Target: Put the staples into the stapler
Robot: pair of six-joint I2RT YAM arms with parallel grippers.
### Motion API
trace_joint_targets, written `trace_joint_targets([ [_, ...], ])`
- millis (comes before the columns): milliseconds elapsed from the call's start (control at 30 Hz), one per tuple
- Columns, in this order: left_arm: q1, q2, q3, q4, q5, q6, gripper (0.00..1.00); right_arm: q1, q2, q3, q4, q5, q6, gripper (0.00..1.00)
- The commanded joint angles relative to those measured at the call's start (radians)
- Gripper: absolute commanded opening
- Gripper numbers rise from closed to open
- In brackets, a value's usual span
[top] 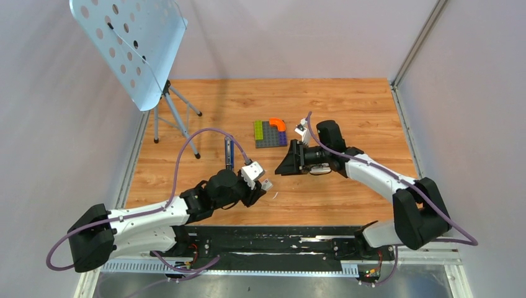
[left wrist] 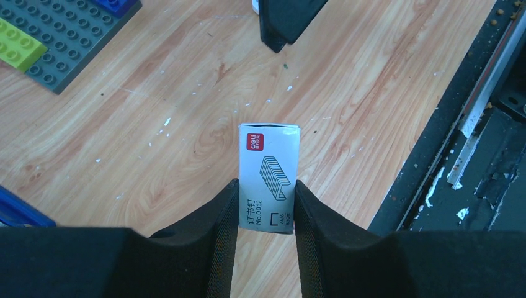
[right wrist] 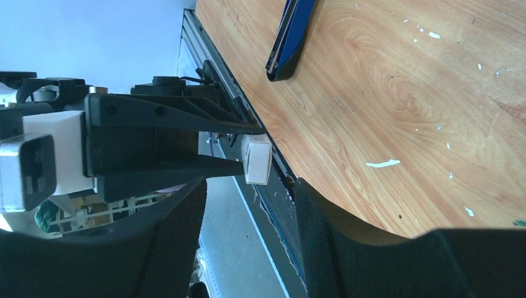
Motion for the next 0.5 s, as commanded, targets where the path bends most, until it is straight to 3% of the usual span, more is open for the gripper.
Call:
trace_joint_targets([
  [0, -0.014, -0.028, -0.006, 0.047, 0.004, 0.029, 0.37, 0.003, 0.055, 0.037, -0.011, -0.075, -0.037, 0.57],
  [467, -0.019, -0.011, 0.013, 0.065, -0.014, 0.037, 0.36, 0.030, 0.148, 0.026, -0.011, -0.118, -0.057, 0.56],
])
